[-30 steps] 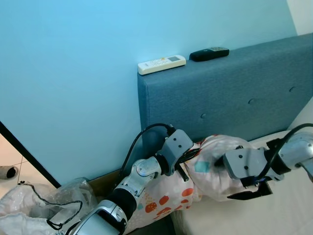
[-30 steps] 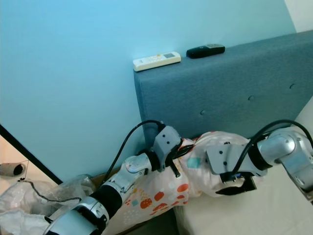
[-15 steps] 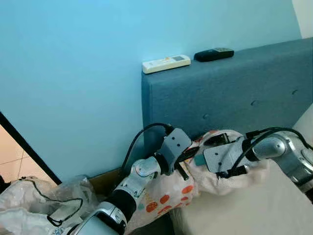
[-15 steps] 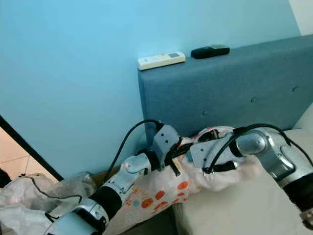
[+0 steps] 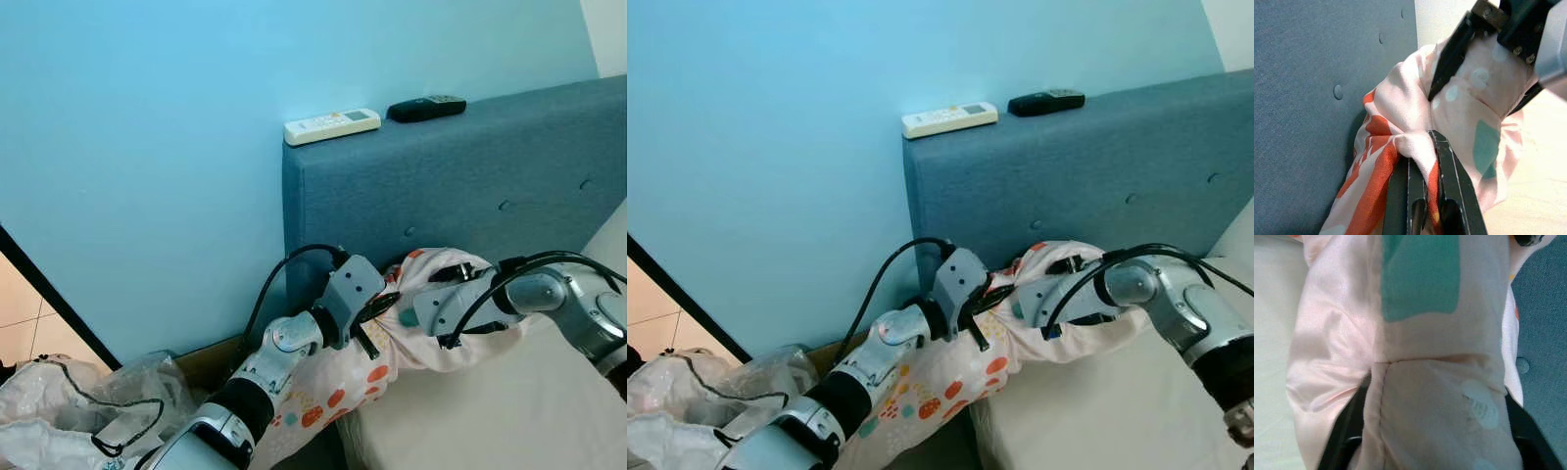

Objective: Clean up the room

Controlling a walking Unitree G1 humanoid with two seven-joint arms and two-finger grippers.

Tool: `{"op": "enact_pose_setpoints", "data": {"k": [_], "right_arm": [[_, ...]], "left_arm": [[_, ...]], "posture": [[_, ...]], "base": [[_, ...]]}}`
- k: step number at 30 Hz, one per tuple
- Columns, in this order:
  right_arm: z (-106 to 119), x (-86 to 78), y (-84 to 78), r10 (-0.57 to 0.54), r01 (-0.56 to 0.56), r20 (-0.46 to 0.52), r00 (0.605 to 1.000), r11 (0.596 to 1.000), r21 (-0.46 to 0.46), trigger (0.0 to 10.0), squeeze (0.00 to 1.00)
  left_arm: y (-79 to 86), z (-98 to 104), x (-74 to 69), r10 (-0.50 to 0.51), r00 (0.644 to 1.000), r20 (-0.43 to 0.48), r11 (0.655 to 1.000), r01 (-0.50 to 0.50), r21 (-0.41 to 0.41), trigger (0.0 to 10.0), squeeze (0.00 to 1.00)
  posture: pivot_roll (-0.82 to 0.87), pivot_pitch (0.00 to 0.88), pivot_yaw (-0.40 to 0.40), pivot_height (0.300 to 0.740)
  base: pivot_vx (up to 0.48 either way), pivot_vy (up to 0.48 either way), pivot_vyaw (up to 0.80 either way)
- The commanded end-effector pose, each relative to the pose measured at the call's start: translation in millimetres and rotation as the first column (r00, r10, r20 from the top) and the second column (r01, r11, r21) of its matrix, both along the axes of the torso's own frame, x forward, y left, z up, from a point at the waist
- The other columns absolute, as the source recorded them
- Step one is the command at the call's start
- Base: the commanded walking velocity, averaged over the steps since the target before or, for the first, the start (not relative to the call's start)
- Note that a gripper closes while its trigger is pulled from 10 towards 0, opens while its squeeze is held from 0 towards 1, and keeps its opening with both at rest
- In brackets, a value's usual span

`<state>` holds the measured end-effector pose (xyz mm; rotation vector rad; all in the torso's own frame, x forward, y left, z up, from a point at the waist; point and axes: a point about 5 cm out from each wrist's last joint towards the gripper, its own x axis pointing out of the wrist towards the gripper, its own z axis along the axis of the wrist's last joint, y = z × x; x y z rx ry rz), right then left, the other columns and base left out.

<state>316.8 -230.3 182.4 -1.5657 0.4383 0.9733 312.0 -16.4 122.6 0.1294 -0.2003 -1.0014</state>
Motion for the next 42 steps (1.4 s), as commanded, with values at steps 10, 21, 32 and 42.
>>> {"op": "enact_pose_setpoints", "data": {"k": [10, 21, 32, 42], "right_arm": [[1, 17.9, -5.5, -0.116, 0.107, 0.130, 0.985, 0.991, 0.077, 0.0, 0.00], [7, 26.9, -14.2, -0.114, 0.108, 0.216, 0.970, 0.993, 0.040, 0.0, 0.00], [11, 36.7, -30.1, -0.146, 0.148, 0.277, 0.950, 0.989, 0.013, 0.0, 0.00], [39, 49.4, -64.3, -0.234, 0.265, 0.452, 0.861, 0.964, -0.006, 0.0, 0.00]], "left_arm": [[-28.0, 21, -10.0, -0.046, 0.999, 0.013, 0.988, 0.048, -0.146, 10.0, 0.00], [-20.6, 22, -4.7, -0.029, 0.999, -0.028, 0.984, 0.024, -0.176, 10.0, 1.00], [7.8, 19, 5.8, 0.092, 0.994, -0.056, 0.972, -0.102, -0.210, 10.0, 1.00], [73.6, 2, 17.3, 0.337, 0.936, -0.099, 0.920, -0.350, -0.177, 10.0, 1.00]], "posture": [[-0.16, 0.094, -0.014, 0.735], [-0.15, 0.088, -0.021, 0.735], [-0.14, 0.082, -0.033, 0.735], [-0.11, 0.077, -0.044, 0.735]], "base": [[0.000, 0.000, 0.00], [0.000, 0.000, 0.00], [0.000, 0.000, 0.00], [0.000, 0.000, 0.00]]}}
